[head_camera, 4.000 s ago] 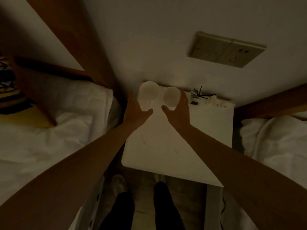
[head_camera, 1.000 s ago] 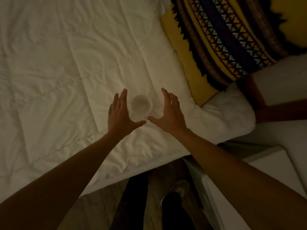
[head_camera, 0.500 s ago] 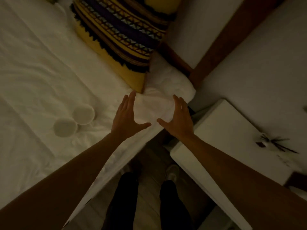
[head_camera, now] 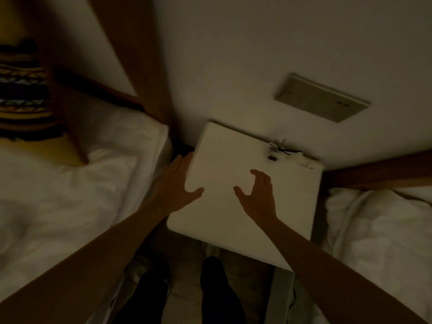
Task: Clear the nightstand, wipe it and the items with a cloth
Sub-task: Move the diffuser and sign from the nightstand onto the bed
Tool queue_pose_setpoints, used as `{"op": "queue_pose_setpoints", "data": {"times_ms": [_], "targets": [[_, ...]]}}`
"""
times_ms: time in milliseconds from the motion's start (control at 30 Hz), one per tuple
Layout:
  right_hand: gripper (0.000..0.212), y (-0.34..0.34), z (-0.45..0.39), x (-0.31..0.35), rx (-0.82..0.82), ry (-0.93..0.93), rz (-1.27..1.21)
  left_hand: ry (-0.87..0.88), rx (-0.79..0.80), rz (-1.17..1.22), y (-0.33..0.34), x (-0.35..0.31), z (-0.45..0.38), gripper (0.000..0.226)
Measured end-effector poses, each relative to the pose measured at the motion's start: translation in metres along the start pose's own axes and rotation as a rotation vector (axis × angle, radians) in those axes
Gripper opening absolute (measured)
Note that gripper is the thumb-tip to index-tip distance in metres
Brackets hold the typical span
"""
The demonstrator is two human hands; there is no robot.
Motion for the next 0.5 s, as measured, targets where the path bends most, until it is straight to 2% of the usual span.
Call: {"op": "queue_pose_setpoints", "data": {"times_ms": [233, 500], "targets": [[0.072, -0.053, -0.019, -0.088, -0.138, 0.202, -0.057, 0.007, 0.097, 0.094, 0.075, -0.079, -0.046, 0.100], [0.068, -0.096, -0.080, -0.126, -0.314, 0.185, 0.034, 0.041, 0.079, 0.096, 0.136, -0.128, -0.116, 0.094]]}}
Point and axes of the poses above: each hand's wrist, its own z-axis away from the middle knuckle, its own y-axis out of the palm, x = y × z, the point moved 1 cm from there along -z, towards the middle knuckle, and after that the axes turned 5 degrees about -x, right-handed, at the moved point
